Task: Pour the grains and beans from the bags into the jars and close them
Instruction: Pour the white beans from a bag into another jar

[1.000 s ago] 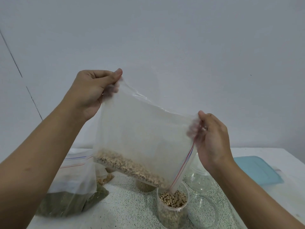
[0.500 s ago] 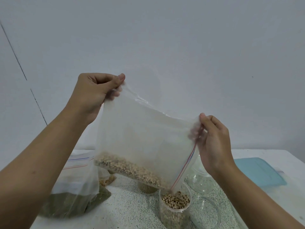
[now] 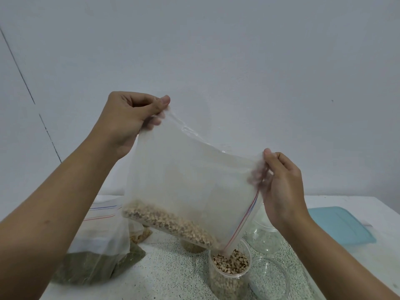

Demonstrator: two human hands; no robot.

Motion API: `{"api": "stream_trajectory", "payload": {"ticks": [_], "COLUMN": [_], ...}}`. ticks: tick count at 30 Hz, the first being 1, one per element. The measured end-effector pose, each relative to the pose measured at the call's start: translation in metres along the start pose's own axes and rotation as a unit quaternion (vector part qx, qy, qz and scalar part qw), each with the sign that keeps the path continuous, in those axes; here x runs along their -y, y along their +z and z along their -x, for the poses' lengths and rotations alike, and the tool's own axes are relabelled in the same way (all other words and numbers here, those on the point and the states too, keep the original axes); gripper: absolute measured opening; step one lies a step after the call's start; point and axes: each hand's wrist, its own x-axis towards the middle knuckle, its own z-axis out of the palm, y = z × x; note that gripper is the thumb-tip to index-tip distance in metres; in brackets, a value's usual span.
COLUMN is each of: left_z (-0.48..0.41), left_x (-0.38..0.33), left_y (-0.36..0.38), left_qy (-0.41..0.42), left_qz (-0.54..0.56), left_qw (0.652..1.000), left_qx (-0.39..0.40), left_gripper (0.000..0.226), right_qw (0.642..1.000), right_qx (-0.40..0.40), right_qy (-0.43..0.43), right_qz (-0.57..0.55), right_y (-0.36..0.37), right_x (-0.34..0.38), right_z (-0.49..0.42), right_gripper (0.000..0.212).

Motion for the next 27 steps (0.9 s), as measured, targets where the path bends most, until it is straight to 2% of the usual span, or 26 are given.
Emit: {"api": "stream_trajectory", "payload": {"ticks": [4,27], "left_z": [-0.0007,-0.002], "left_x": [0.0009,0.0027], "left_y": [0.0017,0.0067], "left_qy": [-0.003,-0.023], "left_qz": [0.002,0.026], "left_qw": [1.0,0.999], "left_qx": [0.003,0.017], "left_gripper": [0.029,0.023], "right_qw": [1.0,1.0], "right_qx": [-0.005,-0.011], "right_qy": [0.001,0.019], "right_qz": [0.009,-0.008], "right_y": [-0.0004,0.0029], "right_x": [-0.0007,-0.0012], "right_z": [-0.0008,-0.0039], "right_gripper": [0.033,0.038]}}
